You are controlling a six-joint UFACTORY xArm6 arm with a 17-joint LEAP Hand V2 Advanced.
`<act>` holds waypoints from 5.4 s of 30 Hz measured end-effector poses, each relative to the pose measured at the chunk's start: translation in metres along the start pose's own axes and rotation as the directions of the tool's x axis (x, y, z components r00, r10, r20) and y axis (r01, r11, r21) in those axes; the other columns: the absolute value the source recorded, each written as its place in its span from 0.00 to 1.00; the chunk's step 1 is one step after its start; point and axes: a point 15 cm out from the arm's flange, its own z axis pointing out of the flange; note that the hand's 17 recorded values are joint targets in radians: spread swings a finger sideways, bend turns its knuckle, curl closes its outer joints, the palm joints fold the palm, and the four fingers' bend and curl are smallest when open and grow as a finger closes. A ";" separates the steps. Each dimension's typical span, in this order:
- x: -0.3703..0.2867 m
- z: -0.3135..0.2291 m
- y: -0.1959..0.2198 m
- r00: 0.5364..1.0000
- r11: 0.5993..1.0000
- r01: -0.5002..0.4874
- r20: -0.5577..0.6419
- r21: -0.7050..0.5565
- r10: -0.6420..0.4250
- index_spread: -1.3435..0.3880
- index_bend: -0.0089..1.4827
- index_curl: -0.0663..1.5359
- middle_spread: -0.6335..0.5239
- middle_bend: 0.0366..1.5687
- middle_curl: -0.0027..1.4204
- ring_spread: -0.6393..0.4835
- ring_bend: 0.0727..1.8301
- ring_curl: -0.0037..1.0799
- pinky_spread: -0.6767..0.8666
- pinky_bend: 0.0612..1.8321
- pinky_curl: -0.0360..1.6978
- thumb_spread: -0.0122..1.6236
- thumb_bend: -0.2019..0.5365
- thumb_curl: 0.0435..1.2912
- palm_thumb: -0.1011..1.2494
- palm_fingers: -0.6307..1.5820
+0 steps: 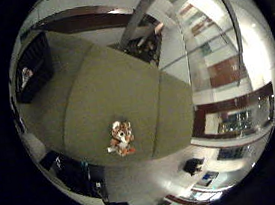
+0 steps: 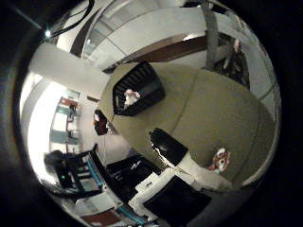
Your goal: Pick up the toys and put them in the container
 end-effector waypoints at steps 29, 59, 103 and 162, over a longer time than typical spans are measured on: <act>0.083 0.170 0.166 0.815 0.798 -0.547 0.058 -0.252 0.577 0.75 0.12 0.23 0.77 0.10 0.21 0.78 0.12 0.24 0.67 0.25 0.10 0.66 0.24 0.20 0.39 0.28; 0.073 0.236 0.189 0.771 0.740 -0.569 0.081 -0.360 0.632 0.74 0.12 0.22 0.77 0.10 0.21 0.82 0.11 0.25 0.72 0.26 0.12 0.67 0.24 0.19 0.39 0.28; 0.117 0.217 0.175 0.763 0.737 -0.607 0.042 -0.298 0.646 0.61 0.73 0.60 0.37 0.78 0.67 0.35 0.72 0.75 0.33 0.83 0.41 0.63 0.26 0.41 0.90 0.77; -0.432 -0.126 -0.084 0.940 0.956 0.235 0.290 -0.175 -0.178 0.60 0.68 0.66 0.39 0.79 0.66 0.34 0.69 0.85 0.31 0.74 0.58 0.58 0.25 0.57 0.86 0.77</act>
